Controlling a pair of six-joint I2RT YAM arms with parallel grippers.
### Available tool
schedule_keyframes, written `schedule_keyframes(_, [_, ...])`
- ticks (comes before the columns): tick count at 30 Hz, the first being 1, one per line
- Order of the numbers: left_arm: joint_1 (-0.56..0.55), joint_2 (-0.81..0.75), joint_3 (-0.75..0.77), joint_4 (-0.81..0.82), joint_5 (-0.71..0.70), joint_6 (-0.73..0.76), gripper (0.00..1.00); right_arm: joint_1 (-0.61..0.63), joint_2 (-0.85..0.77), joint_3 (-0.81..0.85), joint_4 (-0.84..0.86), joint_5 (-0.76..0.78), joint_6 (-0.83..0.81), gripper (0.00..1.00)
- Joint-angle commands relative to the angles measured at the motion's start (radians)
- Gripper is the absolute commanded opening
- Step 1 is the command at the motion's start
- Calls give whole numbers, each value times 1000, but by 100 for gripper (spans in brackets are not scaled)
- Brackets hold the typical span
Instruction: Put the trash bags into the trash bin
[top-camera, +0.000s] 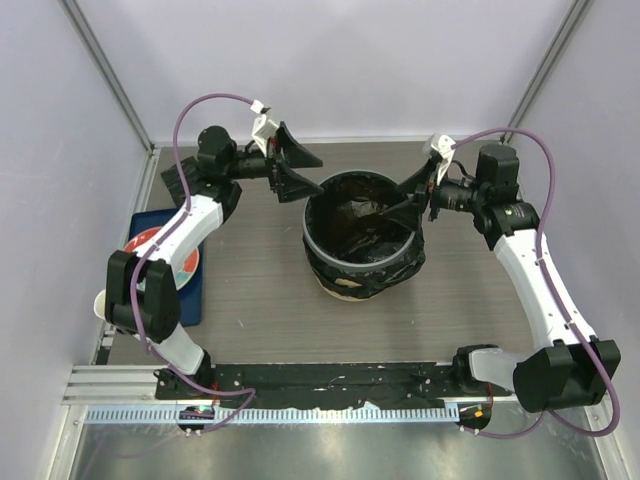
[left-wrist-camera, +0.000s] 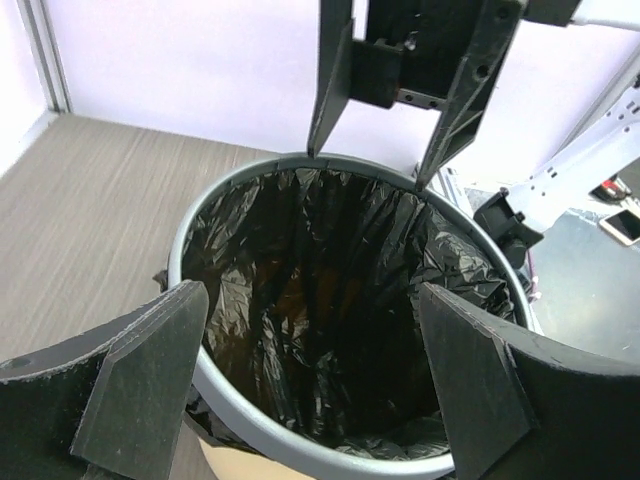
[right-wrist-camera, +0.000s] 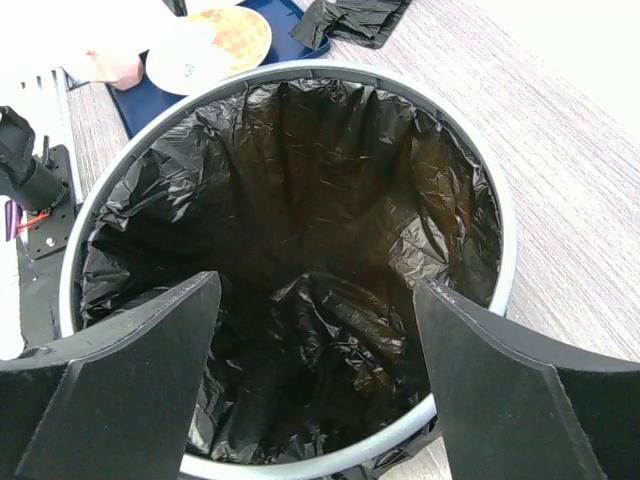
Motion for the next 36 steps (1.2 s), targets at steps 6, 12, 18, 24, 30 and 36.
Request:
schedule_keyframes(6, [-1, 38, -40, 278, 88, 16, 87, -17, 5, -95, 175, -80, -61, 85])
schedule_keyframes(12, [7, 81, -78, 273, 113, 55, 80, -15, 17, -147, 213, -79, -58, 85])
schedule_keyframes(18, [15, 98, -115, 147, 87, 172, 75, -17, 29, -161, 215, -83, -58, 85])
schedule_keyframes(24, [5, 21, -37, -738, -13, 1023, 73, -17, 21, -172, 207, -88, -61, 85])
schedule_keyframes(30, [4, -56, -98, -637, -89, 1008, 81, -15, 8, -196, 216, -91, -78, 85])
schedule_keyframes(36, [-14, -138, -51, -547, -154, 874, 82, -17, -37, -152, 239, -106, -17, 86])
